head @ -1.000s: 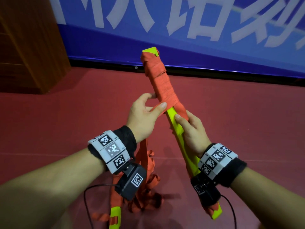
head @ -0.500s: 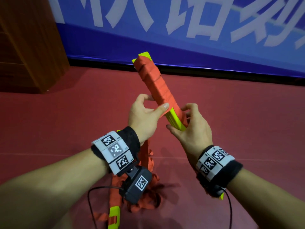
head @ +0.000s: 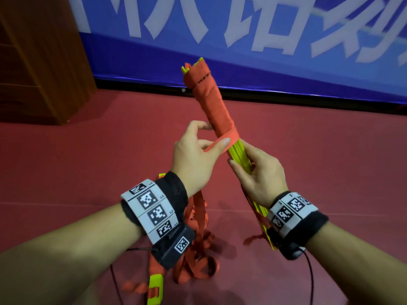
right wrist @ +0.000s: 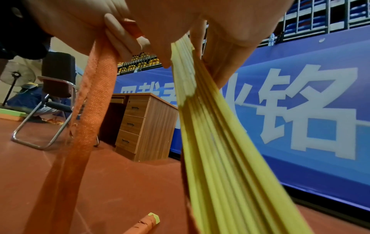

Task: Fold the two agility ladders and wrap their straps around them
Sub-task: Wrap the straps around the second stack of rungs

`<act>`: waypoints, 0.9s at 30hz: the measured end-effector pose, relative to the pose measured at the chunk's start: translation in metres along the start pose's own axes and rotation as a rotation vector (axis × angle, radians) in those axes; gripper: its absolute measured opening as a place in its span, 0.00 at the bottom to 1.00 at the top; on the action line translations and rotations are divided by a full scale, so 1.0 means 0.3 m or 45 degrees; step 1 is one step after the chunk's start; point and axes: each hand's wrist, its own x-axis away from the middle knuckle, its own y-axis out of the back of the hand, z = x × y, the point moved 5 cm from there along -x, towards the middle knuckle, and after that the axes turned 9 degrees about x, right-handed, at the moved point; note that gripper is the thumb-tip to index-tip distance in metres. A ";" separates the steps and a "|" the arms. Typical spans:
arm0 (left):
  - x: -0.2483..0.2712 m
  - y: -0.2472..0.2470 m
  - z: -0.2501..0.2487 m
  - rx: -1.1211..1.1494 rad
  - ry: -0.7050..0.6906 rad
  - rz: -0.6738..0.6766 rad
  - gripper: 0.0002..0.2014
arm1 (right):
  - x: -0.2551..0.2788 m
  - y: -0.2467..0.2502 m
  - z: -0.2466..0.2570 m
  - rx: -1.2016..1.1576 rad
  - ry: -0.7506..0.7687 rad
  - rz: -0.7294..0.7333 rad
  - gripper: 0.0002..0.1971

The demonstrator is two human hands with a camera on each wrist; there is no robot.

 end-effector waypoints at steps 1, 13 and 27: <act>-0.002 0.000 0.000 0.002 -0.001 0.001 0.15 | 0.001 0.000 0.001 -0.008 -0.017 0.005 0.28; -0.024 0.004 -0.007 0.010 -0.006 -0.028 0.20 | 0.002 -0.012 -0.005 -0.416 -0.153 -0.081 0.21; -0.041 0.006 0.011 -0.119 -0.041 0.000 0.15 | 0.001 -0.032 0.009 -0.795 -0.206 0.015 0.19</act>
